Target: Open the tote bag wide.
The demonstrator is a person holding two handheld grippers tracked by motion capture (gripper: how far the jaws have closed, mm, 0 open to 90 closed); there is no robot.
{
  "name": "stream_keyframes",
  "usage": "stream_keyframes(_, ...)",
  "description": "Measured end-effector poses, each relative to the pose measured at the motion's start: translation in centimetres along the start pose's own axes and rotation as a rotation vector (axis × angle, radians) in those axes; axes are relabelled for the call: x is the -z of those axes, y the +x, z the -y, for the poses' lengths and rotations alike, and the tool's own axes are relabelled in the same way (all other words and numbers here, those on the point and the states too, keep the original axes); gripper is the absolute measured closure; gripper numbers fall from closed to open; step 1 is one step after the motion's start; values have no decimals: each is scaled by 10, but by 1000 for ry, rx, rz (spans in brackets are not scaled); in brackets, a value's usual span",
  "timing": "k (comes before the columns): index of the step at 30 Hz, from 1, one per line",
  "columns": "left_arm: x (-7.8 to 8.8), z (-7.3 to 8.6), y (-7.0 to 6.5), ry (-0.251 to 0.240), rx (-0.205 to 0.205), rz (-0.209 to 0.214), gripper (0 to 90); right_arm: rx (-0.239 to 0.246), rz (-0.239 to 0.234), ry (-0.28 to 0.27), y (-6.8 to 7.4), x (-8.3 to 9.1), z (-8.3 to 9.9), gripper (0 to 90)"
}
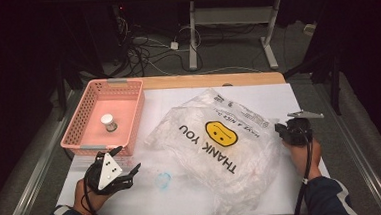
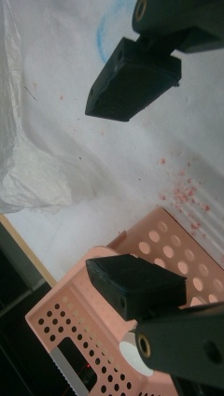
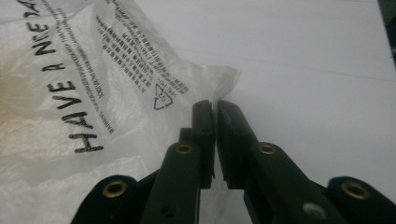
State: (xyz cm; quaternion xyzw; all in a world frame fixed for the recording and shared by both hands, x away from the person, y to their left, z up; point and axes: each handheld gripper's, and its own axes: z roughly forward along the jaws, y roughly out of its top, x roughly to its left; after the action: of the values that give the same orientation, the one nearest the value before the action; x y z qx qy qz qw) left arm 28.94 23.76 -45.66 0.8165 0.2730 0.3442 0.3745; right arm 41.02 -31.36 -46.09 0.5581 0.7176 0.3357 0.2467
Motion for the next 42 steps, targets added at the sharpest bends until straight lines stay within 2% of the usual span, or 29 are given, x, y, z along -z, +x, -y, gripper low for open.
stream_keyframes(2,0,0,1,0,4,2,224,37,-9,11,6,4,3,767)
stream_keyframes(5,0,0,1,4,5,1,223,71,-14,1,13,9,3,591)
stream_keyframes(7,0,0,0,3,2,0,222,95,0,-41,18,15,-1,493)
stream_keyframes(9,1,-1,-1,-1,2,-2,221,133,-1,-94,25,24,-5,459)
stream_keyframes(11,1,-1,-1,-2,4,-3,222,176,-20,-140,35,34,-9,428)
stream_keyframes(15,0,0,0,8,8,0,221,249,-106,-227,62,55,-17,396)
stream_keyframes(16,-1,0,0,9,8,2,221,249,-106,-227,62,55,-17,396)
stream_keyframes(17,-1,0,-1,12,5,3,221,293,-187,-229,78,63,-20,363)
stream_keyframes(18,-1,0,-1,12,5,3,220,316,-209,-229,87,65,-21,347)
stream_keyframes(20,-1,0,-1,13,3,5,221,354,-294,-234,105,69,-22,306)
stream_keyframes(23,-1,0,-1,14,2,6,220,431,-394,-196,136,69,-19,246)
stream_keyframes(24,-1,0,-1,13,2,7,220,431,-394,-196,136,69,-19,246)
stream_keyframes(25,-1,0,-2,14,2,7,221,455,-425,-180,146,69,-17,222)
stream_keyframes(26,-2,0,-2,14,2,9,220,492,-472,-162,166,67,-13,205)
stream_keyframes(27,-2,0,-2,16,0,9,220,492,-472,-162,166,67,-13,205)
stream_keyframes(28,-2,0,-2,18,-1,10,220,552,-511,-132,187,62,-8,194)
stream_keyframes(29,-3,0,-2,20,-1,11,220,552,-511,-132,187,62,-8,194)
stream_keyframes(30,-3,0,-2,23,-3,12,221,590,-522,-112,196,59,-5,190)
stream_keyframes(31,-3,0,-3,25,-5,12,221,645,-551,-70,213,50,0,191)
stream_keyframes(32,-3,0,-3,25,-6,13,221,645,-551,-70,213,50,0,191)
stream_keyframes(33,-3,0,-3,25,-7,14,221,691,-566,-29,226,41,5,251)
stream_keyframes(34,-3,0,-3,27,-7,14,221,691,-566,-29,226,41,5,251)
stream_keyframes(35,-3,0,-3,27,-7,13,220,725,-567,23,235,32,8,338)
stream_keyframes(37,-3,1,-3,29,-7,13,221,730,-570,43,238,27,10,359)
stream_keyframes(38,-3,1,-2,31,-9,14,221,732,-580,57,241,22,11,385)
stream_keyframes(40,-2,1,-2,32,-10,15,221,760,-571,88,247,13,14,468)
stream_keyframes(41,-2,1,-2,33,-10,17,221,766,-569,112,249,8,15,482)
stream_keyframes(42,-2,2,-2,34,-9,18,221,768,-573,149,251,-2,17,566)
